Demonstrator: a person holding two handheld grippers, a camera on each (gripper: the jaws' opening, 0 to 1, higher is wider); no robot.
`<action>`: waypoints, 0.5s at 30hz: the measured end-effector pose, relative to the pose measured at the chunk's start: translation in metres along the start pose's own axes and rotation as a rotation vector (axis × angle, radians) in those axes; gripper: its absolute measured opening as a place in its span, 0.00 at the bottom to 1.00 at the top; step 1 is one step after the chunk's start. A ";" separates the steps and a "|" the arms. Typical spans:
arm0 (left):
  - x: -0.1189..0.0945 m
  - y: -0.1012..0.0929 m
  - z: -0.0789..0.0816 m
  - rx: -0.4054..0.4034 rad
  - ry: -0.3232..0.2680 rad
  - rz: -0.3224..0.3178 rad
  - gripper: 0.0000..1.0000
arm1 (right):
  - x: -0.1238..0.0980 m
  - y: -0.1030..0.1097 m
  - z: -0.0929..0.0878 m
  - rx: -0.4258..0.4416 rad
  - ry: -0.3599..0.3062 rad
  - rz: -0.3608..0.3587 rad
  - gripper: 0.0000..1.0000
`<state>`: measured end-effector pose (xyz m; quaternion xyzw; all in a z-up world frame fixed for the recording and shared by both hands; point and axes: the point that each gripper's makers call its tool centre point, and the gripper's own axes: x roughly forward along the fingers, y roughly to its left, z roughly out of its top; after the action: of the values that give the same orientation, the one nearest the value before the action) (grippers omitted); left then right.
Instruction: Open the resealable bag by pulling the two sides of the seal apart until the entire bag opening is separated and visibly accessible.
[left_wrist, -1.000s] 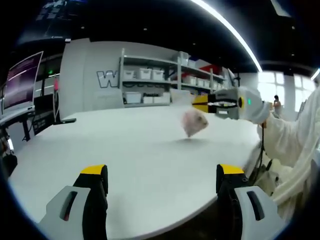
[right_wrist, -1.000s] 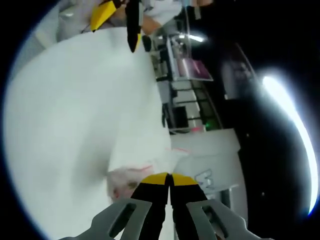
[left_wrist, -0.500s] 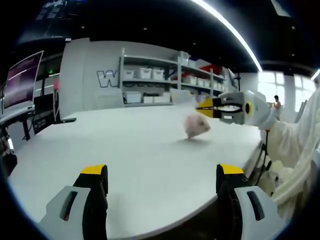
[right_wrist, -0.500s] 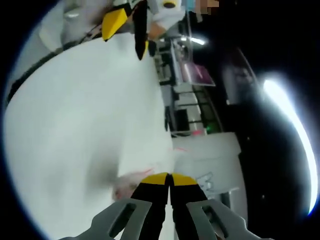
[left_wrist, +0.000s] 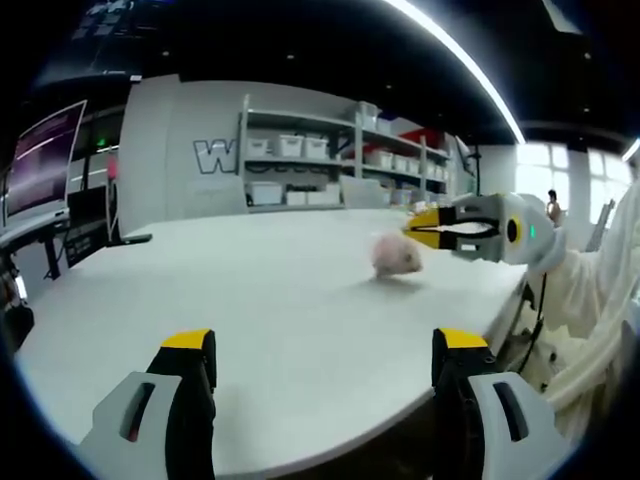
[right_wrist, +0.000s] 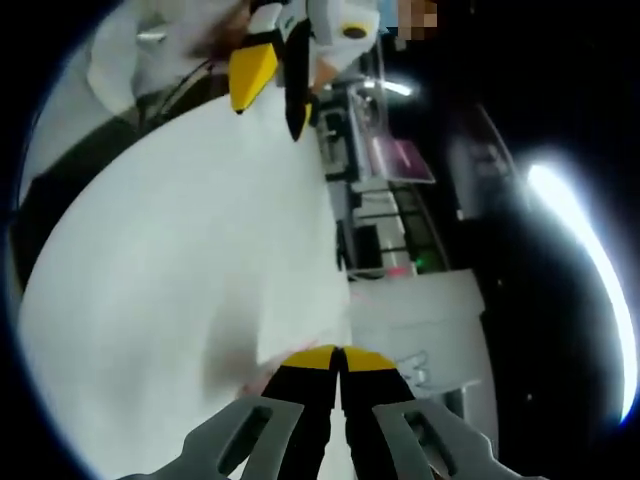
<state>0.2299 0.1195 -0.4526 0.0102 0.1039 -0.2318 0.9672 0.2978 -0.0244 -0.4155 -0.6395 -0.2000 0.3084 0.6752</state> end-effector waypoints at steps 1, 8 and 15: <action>0.000 -0.001 0.000 0.001 0.001 -0.001 0.88 | -0.001 0.001 0.001 -0.001 -0.002 0.000 0.00; 0.000 -0.002 0.000 -0.003 0.000 -0.003 0.88 | -0.005 0.007 0.008 0.009 -0.013 0.002 0.00; 0.000 -0.002 0.002 -0.001 -0.001 -0.007 0.88 | -0.009 0.022 0.016 0.012 -0.021 0.014 0.00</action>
<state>0.2292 0.1176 -0.4510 0.0089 0.1033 -0.2352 0.9664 0.2772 -0.0182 -0.4341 -0.6335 -0.2005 0.3210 0.6748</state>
